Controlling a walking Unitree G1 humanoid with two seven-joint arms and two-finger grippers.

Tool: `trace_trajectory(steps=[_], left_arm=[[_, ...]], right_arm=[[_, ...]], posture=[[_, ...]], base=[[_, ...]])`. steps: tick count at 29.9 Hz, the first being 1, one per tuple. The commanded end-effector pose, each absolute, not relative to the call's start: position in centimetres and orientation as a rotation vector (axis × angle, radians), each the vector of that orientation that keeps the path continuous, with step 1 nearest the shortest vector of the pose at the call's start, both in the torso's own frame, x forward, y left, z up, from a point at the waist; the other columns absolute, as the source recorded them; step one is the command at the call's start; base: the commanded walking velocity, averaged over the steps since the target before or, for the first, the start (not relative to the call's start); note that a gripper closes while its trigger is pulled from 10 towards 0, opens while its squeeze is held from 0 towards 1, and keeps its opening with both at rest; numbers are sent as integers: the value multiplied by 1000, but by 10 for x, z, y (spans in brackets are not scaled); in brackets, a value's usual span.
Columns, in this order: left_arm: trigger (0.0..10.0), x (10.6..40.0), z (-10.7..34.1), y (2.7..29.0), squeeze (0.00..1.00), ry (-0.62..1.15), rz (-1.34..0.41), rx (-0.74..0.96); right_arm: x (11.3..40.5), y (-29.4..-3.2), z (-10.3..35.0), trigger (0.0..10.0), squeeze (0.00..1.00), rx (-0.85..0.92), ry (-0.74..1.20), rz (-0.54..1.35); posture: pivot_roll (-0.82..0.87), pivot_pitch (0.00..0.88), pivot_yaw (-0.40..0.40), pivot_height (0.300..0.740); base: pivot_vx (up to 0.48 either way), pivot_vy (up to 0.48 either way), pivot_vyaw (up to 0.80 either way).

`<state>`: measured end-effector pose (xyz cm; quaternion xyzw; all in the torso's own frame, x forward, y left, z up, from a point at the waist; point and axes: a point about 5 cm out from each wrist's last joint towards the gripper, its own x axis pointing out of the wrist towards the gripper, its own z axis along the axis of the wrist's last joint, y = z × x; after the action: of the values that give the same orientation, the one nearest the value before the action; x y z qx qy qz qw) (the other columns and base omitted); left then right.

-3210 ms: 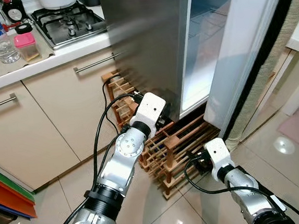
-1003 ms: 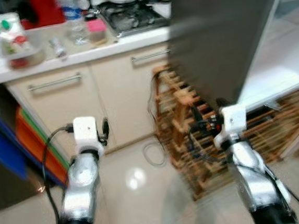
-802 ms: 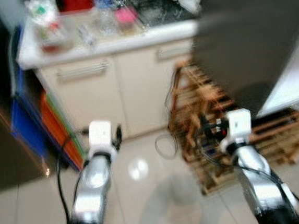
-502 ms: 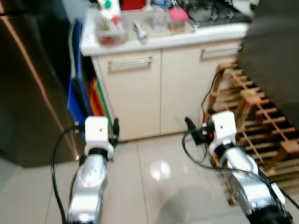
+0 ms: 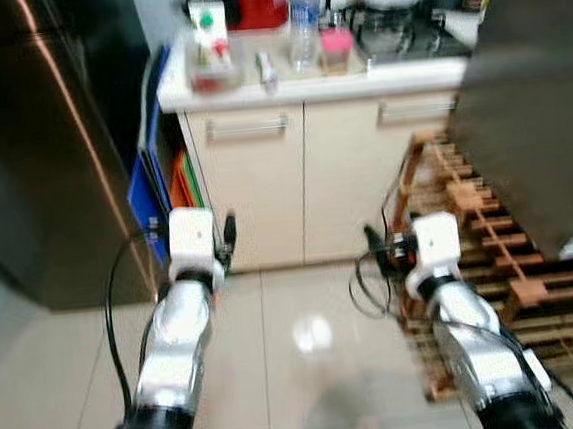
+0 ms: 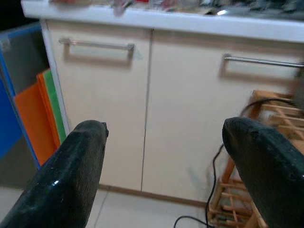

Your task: Restocking fridge

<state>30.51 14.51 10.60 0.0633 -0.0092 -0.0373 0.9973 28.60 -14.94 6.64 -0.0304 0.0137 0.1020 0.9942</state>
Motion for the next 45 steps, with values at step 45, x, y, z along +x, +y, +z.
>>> trace_trajectory(steps=[45], left_arm=[[10000, 304, 163, 144, 0, -218, -57, 68]], right_arm=[[311, -126, 110, 10000, 0, -5, -121, 199]], posture=[[75, 0, -69, 740]], base=[[376, 42, 0]])
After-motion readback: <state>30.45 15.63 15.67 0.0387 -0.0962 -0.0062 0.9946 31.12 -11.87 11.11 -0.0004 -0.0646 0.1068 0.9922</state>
